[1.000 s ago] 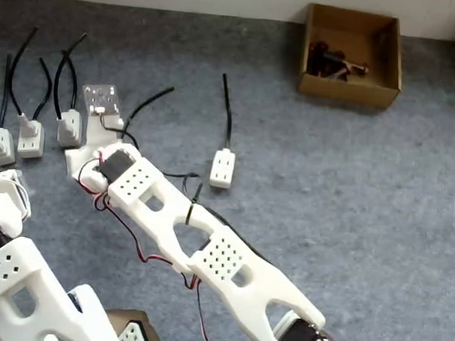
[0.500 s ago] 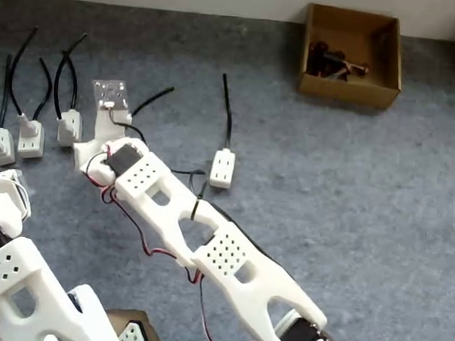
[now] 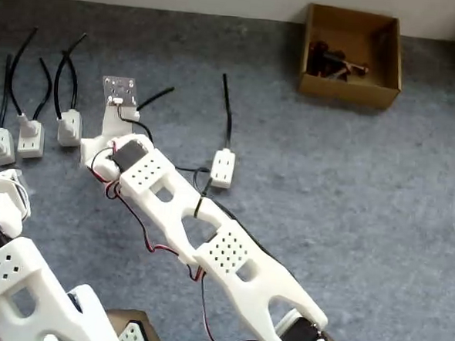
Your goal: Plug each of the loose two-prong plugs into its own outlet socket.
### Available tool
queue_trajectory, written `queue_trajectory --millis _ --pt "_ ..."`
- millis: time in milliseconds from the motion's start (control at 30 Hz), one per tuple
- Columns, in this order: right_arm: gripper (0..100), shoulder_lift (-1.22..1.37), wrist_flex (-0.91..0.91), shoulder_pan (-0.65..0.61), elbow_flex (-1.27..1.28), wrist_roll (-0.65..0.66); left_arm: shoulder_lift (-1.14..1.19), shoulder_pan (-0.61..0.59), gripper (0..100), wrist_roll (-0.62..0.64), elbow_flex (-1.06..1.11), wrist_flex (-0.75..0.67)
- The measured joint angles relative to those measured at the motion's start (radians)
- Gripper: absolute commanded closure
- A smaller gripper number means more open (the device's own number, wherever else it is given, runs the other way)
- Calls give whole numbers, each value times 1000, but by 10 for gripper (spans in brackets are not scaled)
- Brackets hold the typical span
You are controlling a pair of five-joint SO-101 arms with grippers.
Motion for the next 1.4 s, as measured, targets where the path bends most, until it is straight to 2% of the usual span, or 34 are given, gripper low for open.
queue_trajectory --millis 167,400,733,833,933,1167,1400 --pt "730 -2 32 3 -5 -61 0 0 811 0 0 0" --pt "918 -2 55 25 -5 -68 0 0 811 0 0 0" --pt "924 2 55 34 -3 -68 0 0 811 0 0 0" --pt "974 2 71 34 -3 -68 0 0 811 0 0 0" --pt "992 2 107 34 -3 -68 0 0 811 0 0 0" --pt "993 -2 218 38 -9 35 0 0 811 0 0 0" --pt "993 -5 371 72 -35 51 0 0 811 0 0 0"
